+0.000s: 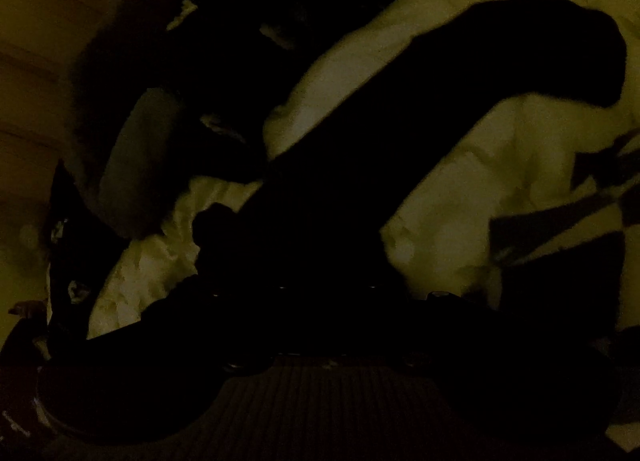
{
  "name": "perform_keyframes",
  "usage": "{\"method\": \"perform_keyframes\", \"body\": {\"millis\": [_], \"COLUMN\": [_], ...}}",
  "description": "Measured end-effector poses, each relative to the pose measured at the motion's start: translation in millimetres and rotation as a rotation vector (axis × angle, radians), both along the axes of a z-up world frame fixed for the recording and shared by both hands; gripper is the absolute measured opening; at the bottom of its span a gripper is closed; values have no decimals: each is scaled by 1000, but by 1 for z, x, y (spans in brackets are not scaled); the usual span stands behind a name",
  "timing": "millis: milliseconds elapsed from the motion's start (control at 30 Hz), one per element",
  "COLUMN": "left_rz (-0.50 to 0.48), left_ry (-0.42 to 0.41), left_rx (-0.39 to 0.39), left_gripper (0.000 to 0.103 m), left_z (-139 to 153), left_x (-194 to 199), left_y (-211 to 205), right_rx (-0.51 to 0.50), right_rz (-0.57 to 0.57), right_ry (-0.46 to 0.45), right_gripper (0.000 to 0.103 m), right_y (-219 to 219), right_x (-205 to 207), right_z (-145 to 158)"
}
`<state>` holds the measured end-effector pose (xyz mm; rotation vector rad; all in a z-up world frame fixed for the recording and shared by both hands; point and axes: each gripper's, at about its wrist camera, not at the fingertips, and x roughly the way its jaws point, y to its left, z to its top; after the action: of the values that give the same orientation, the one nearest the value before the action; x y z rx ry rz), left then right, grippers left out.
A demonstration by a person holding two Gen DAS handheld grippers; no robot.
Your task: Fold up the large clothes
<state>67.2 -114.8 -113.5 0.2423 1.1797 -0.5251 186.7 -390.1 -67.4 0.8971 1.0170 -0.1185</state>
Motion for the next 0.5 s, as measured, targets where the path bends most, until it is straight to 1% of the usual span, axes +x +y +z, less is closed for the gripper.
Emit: {"method": "perform_keyframes", "body": {"millis": [33,67,167,200,233,300,333,400,433,467,500], "left_rz": [-61,-96,-163,-168,-153,-99,-69,-21,2,29,57], "left_ry": [-26,-44,-31,-37,-43,-34,-26,-1,9,17,13], "left_rx": [24,55,131,155,167,153,140,118,97,58,28], "left_gripper": [103,103,103,103,103,103,82,53,50,50,48], "left_z": [-6,-14,-44,-52,-54,-56,-54,-48,-41,-32,-22], "left_x": [-3,-3,0,4,6,18,21,29,32,35,36], "left_y": [-16,-28,-46,-51,-53,-47,-43,-32,-24,-12,-1], "right_rx": [0,0,-13,-22,-28,-36,-40,-43,-42,-38,-33], "right_rz": [-3,-7,10,17,20,31,35,49,58,68,78], "right_ry": [4,6,6,7,9,9,8,7,9,9,6], "right_gripper": [15,16,17,17,17,17,17,17,17,17,17], "right_y": [4,2,-1,-1,0,-2,-3,-4,-4,-5,-5], "right_x": [-5,-8,-16,-21,-24,-33,-37,-45,-48,-53,-58], "right_z": [-2,-2,3,4,6,9,11,13,13,14,17]}}
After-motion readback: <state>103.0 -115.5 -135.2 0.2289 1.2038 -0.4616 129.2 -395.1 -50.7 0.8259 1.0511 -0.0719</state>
